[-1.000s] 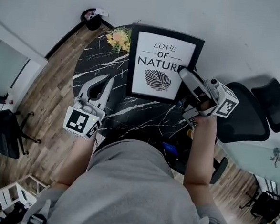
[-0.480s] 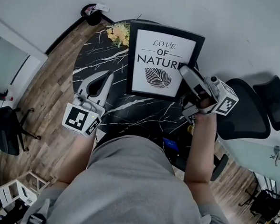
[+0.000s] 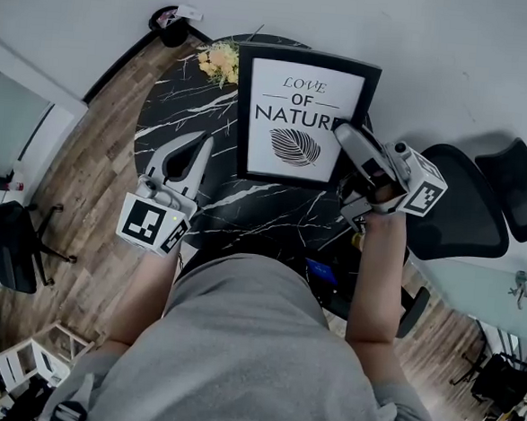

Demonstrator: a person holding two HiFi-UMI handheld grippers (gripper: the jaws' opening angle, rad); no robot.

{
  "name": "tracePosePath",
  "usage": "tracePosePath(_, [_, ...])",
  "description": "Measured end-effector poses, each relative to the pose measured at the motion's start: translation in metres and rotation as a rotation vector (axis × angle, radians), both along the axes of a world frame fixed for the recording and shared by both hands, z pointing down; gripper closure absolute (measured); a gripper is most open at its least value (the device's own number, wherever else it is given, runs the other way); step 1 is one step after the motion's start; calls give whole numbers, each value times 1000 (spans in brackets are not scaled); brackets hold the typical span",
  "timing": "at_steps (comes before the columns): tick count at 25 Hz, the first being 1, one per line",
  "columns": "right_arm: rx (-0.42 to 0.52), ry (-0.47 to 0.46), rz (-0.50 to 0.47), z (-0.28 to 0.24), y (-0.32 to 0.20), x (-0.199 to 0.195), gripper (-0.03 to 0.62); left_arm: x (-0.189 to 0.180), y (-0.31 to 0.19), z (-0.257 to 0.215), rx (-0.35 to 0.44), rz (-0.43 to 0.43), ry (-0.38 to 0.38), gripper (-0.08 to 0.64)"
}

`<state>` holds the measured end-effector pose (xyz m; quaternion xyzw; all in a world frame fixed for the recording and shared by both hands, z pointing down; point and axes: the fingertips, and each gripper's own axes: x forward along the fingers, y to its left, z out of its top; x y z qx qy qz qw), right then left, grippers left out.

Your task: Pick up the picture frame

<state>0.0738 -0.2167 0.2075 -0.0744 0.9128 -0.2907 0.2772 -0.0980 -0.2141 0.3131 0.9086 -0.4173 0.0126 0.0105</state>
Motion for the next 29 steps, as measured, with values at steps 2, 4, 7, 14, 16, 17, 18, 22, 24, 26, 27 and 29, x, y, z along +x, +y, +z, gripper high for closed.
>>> tracePosePath(2, [-2, 2, 3, 1, 0, 0, 525, 0, 0, 0, -1, 1, 0, 554])
tracePosePath(4, [-3, 4, 6, 2, -1, 1, 525, 0, -1, -1, 0, 1, 0, 554])
tracePosePath(7, [-6, 4, 9, 3, -1, 1, 525, -1, 0, -1, -1, -2, -1, 554])
tracePosePath(14, [-12, -12, 4, 0, 0, -1, 525, -1, 2, -1, -1, -3, -2, 554])
tracePosePath(16, [-9, -7, 8, 1, 0, 0, 525, -1, 2, -1, 0, -3, -2, 554])
tracePosePath(17, [-8, -2, 12, 2, 0, 0, 525, -1, 2, -1, 0, -4, -2, 554])
tracePosePath(18, [-7, 1, 14, 3, -1, 1, 525, -1, 2, -1, 0, -4, -3, 554])
tracePosePath(22, [-8, -10, 8, 1, 0, 0, 525, -2, 2, 0, -1, -6, -3, 554])
tracePosePath(24, [-10, -15, 5, 1, 0, -1, 525, -2, 2, 0, -1, -7, -3, 554])
tracePosePath(26, [-8, -5, 12, 4, -1, 1, 525, -2, 2, 0, -1, -7, -2, 554])
tracePosePath(27, [-7, -2, 15, 4, -2, 1, 525, -2, 3, 0, -1, -7, -1, 554])
tracePosePath(29, [-4, 0, 18, 4, -1, 2, 525, -2, 3, 0, -1, -7, -1, 554])
